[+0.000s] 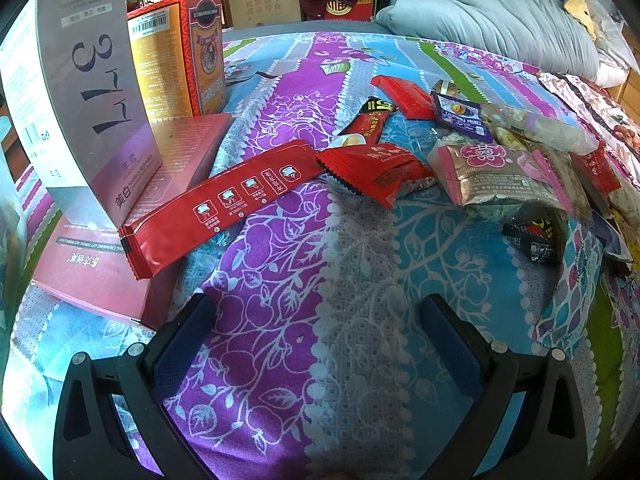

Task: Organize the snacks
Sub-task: 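Reach the right tool into the snack pile toward the yellow cookie packet, then close the right tool on the yellow cookie packet and hold it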

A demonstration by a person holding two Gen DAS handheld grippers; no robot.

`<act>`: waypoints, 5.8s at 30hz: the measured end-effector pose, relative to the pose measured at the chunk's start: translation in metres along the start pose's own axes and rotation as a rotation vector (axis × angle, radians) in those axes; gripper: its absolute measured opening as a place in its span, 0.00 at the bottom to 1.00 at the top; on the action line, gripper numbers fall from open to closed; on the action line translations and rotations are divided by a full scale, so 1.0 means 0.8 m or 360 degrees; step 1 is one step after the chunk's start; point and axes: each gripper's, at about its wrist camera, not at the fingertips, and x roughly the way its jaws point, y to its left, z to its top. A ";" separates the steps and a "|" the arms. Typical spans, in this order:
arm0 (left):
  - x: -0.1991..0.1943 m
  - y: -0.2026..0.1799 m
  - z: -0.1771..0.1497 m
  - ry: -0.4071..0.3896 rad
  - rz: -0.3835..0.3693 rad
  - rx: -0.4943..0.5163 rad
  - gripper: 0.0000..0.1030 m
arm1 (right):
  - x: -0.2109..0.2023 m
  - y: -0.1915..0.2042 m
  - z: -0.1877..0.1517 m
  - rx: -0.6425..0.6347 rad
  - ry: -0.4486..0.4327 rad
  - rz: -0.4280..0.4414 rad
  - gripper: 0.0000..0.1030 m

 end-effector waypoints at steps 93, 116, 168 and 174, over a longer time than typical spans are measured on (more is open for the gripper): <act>0.001 -0.008 0.002 -0.0004 -0.0003 -0.0004 1.00 | 0.053 0.134 -0.164 -0.0397 0.0704 -0.0203 0.90; 0.002 -0.009 0.002 -0.0005 -0.0008 -0.0009 1.00 | 0.010 0.095 -0.134 -0.0123 0.0661 -0.0373 0.90; 0.001 -0.007 0.001 -0.0007 -0.0010 -0.0010 1.00 | 0.013 0.079 -0.171 -0.0691 0.0826 -0.0291 0.95; 0.001 -0.007 0.001 -0.0008 -0.0011 -0.0010 1.00 | 0.021 0.084 -0.175 -0.0730 0.0871 -0.0300 1.00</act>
